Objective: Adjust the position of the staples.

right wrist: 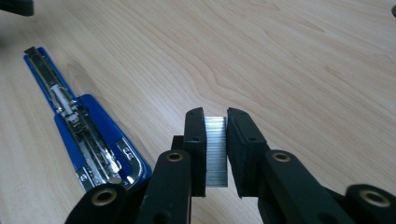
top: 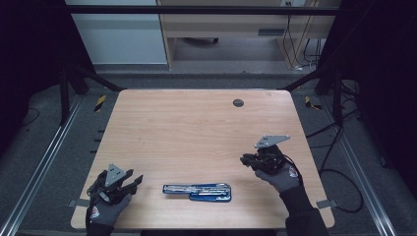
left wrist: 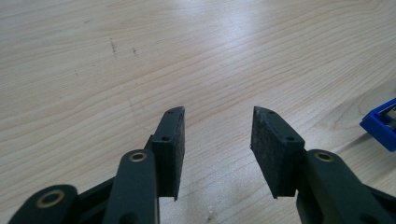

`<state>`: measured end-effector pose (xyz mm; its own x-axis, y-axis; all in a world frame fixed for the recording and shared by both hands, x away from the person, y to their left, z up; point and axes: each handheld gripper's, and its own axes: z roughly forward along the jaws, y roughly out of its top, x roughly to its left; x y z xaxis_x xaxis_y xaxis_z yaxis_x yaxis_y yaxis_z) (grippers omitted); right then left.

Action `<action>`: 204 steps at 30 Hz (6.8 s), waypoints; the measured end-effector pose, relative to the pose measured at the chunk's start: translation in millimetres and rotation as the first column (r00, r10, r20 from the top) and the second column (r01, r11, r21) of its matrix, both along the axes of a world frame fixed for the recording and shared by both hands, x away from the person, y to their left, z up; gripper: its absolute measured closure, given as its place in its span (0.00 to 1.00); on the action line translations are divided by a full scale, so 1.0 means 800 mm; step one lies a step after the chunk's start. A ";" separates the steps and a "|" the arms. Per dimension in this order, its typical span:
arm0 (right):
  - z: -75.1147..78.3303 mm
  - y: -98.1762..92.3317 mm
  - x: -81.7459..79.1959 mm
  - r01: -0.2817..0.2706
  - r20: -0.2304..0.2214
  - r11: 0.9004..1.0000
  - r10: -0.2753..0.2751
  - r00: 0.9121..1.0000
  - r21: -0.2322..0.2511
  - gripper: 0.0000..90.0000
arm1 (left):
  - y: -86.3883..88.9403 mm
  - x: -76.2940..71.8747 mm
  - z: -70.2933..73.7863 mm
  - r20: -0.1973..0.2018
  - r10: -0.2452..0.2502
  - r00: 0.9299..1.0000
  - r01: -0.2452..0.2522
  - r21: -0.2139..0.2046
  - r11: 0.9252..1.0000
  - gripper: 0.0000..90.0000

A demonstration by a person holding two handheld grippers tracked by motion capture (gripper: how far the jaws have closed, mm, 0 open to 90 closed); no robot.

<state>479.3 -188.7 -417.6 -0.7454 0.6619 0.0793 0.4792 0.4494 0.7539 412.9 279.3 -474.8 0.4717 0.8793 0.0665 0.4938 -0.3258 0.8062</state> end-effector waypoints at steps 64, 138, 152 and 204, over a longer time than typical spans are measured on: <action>0.007 0.088 -0.011 -0.565 -0.060 0.812 0.563 0.824 -0.143 0.87 | -0.003 0.001 -0.001 -0.004 -0.014 1.000 0.014 0.012 1.000 0.61; -0.039 0.097 -0.006 -0.622 -0.160 0.756 0.601 0.783 -0.204 0.87 | -0.004 0.002 -0.002 -0.010 -0.023 1.000 0.023 0.024 0.999 0.62; -0.035 0.093 -0.006 -0.609 -0.145 0.768 0.591 0.793 -0.199 0.86 | -0.005 0.002 -0.002 -0.009 -0.021 1.000 0.021 0.021 1.000 0.62; -0.052 0.045 -0.091 -0.074 0.058 0.995 0.070 0.996 0.067 1.00 | -0.048 -0.003 0.033 0.016 -0.297 0.955 0.297 -0.007 0.955 0.66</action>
